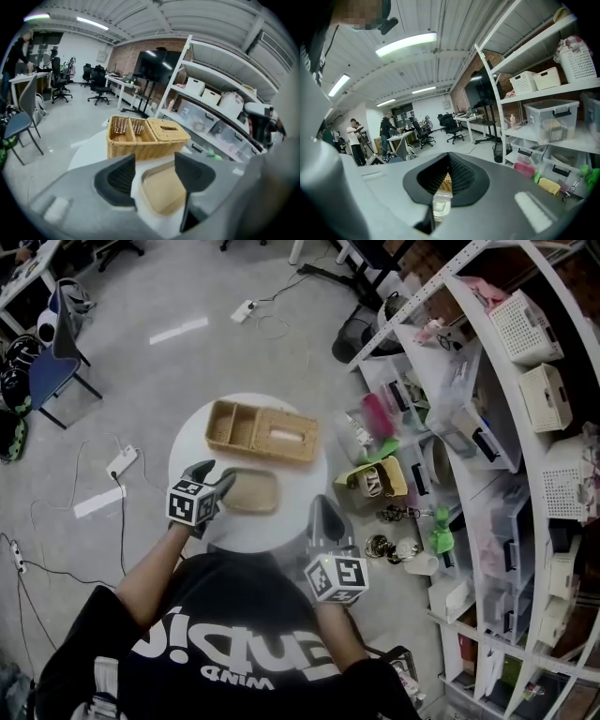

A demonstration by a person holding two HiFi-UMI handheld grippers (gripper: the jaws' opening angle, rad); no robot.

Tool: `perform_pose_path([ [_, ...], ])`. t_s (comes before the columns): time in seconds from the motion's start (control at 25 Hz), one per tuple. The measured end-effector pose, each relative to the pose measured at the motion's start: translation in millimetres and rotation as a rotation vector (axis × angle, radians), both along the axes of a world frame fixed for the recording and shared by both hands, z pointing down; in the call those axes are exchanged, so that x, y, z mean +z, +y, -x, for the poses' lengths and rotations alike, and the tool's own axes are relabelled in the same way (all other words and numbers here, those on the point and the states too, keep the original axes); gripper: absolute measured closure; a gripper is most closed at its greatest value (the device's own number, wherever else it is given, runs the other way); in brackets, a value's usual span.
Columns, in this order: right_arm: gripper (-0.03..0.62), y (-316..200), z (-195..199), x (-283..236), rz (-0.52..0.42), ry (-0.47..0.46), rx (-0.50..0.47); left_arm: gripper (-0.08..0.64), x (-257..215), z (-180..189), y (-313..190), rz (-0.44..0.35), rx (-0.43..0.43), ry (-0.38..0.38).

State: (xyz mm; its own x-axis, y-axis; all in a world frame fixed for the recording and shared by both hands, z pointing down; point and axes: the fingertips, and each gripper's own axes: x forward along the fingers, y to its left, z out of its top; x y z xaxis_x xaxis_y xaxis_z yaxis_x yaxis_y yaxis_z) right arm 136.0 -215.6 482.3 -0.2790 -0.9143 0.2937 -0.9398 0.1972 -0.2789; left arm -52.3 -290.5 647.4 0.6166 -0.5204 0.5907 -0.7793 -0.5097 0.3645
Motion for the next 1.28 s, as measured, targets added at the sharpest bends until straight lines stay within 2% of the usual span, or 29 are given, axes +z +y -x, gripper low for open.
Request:
perform_pose_path([
  [0.44,0.594,1,3,10,0.041,0.019,0.006,0.287,61,3,-3,0.145,0.019,0.008],
  [0.64,0.594,3,0,16,0.060,0.022,0.018,0.287,72,1,-9,0.166,0.043,-0.006],
  [0.96,0.594,6,-6,21,0.078,0.030,0.028,0.290,85,-11,-9,0.230,0.059,0.025],
  [1.28,0.594,7,-12,24,0.086,0.032,0.041,0.299,90,-15,-8,0.247,0.069,0.036],
])
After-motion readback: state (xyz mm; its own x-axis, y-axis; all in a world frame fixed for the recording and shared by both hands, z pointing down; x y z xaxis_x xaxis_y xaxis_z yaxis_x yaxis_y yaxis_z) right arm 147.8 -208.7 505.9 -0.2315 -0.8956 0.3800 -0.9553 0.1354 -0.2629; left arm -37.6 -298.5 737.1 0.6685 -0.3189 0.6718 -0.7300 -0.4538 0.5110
